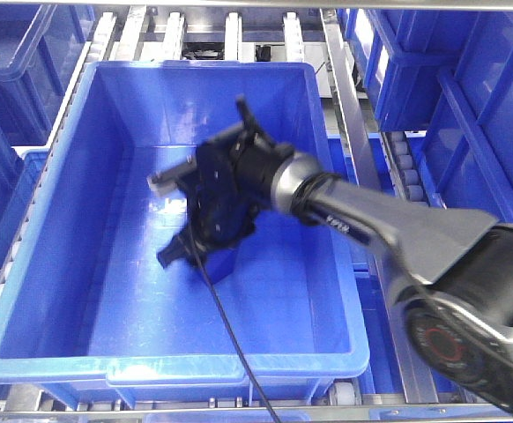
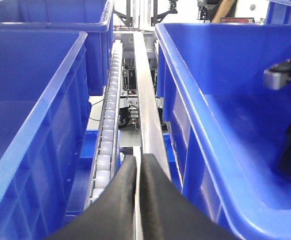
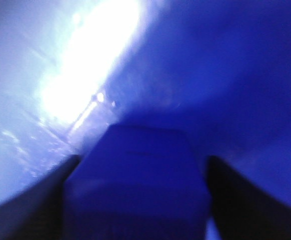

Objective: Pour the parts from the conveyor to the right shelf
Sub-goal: 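Lower the part into the bin and open the right gripper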

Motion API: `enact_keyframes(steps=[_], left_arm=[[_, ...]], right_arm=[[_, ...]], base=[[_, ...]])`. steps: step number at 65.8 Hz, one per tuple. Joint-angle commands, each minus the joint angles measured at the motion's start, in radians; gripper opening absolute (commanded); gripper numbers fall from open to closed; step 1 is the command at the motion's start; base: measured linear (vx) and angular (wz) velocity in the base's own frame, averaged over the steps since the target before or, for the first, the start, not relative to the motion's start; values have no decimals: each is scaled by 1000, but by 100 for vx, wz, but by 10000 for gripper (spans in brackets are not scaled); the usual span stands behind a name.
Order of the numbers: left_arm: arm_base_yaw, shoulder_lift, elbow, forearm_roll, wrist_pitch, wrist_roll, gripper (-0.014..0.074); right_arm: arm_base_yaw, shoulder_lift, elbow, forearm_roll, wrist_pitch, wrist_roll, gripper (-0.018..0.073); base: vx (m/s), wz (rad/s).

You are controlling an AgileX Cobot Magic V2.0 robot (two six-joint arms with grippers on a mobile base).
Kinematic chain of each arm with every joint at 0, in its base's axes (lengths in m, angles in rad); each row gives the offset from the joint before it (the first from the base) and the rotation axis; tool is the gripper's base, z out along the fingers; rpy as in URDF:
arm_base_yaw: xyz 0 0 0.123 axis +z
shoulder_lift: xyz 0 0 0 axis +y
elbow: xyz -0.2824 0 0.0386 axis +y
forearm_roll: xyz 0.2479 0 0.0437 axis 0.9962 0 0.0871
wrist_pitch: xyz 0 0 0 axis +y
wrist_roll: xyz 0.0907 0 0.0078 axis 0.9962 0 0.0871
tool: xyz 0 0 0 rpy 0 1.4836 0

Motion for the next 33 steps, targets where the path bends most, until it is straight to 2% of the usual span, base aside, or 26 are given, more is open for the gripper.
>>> enact_keyframes(steps=[1,18,33], left_arm=[[3,18,-20,-8,-78,-8,-6],[3,18,-20,-8,-78,-8,-6],[3,18,-20,-8,-78,-8,-6]], right_arm=[[-4,-84,-26,-6,-49,-1,640],[1,-160,-7,-3,-204,-1,629],[18,-290,221,6,-491,-10,603]], base=[[0,0],[0,0],[0,0]])
